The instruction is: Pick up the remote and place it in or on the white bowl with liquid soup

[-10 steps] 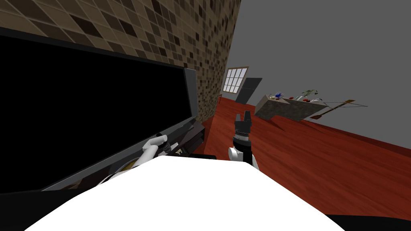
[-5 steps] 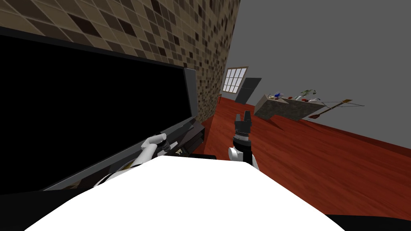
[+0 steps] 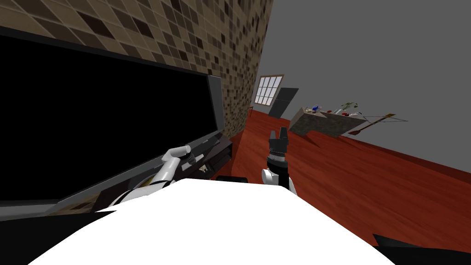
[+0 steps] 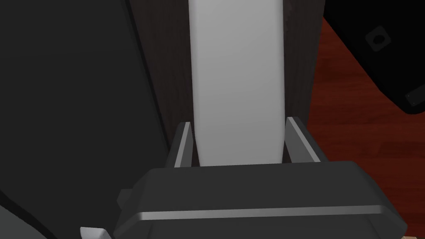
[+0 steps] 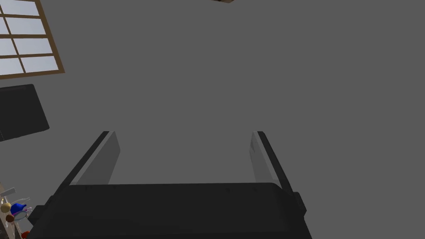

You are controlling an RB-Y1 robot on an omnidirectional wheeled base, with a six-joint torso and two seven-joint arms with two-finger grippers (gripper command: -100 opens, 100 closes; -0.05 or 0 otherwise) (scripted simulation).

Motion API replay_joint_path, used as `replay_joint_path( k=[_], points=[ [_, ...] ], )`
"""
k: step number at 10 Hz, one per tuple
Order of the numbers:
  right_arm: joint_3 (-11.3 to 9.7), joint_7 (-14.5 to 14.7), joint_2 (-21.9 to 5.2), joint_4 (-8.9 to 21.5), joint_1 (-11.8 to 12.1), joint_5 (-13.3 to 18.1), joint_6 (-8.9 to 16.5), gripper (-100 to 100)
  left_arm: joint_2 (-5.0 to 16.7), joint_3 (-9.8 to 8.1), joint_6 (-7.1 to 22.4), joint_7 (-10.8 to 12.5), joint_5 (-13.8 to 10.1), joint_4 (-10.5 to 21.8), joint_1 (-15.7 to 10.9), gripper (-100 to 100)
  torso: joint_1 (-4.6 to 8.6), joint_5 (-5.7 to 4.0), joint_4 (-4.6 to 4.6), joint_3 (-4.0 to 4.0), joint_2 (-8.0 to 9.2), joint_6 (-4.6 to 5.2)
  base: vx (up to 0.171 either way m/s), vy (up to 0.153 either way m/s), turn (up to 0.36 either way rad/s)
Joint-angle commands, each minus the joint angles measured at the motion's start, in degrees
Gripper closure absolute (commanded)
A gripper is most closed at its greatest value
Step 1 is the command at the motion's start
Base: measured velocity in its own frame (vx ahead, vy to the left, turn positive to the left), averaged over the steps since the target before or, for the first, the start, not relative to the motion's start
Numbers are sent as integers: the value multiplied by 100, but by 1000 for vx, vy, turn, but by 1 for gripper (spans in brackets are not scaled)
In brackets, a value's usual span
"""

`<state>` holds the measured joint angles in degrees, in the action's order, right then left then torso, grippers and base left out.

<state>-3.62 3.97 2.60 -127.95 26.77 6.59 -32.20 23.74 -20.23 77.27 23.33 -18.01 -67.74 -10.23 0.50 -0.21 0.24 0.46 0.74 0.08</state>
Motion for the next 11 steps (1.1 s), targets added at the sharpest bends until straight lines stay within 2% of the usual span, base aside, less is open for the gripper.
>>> replay_joint_path(
  k=[1,3,4,5,7,8,11],
  points=[
    [0,0,0,0,0,0,0,0,93,134,99,89,1,-242,-213,100,0,0,0,0,0,0,-163,-60,-58],
    [0,0,0,0,0,0,0,0,93,134,99,89,1,-242,-213,100,-12,-1,2,2,1,0,-72,-16,-20],
    [1,0,-1,0,1,0,0,0,108,205,152,136,6,-337,-276,100,-27,3,-4,-9,-18,-5,-37,9,-14],
    [1,0,-1,0,1,0,0,0,121,366,263,235,19,-512,-387,100,-33,5,-5,-14,-26,-1,-95,13,-71],
    [1,0,-1,0,0,0,0,0,122,540,379,332,34,-669,-481,100,-32,7,-5,-5,-4,6,-124,8,-71],
    [1,0,-1,0,0,0,0,0,121,702,501,419,44,-810,-554,100,-31,5,-5,-5,-6,5,-120,32,-75],
    [1,0,-1,0,0,0,0,0,142,914,771,528,31,-1052,-627,100,-47,8,-11,-10,-11,3,-99,42,-48]
  ],
)
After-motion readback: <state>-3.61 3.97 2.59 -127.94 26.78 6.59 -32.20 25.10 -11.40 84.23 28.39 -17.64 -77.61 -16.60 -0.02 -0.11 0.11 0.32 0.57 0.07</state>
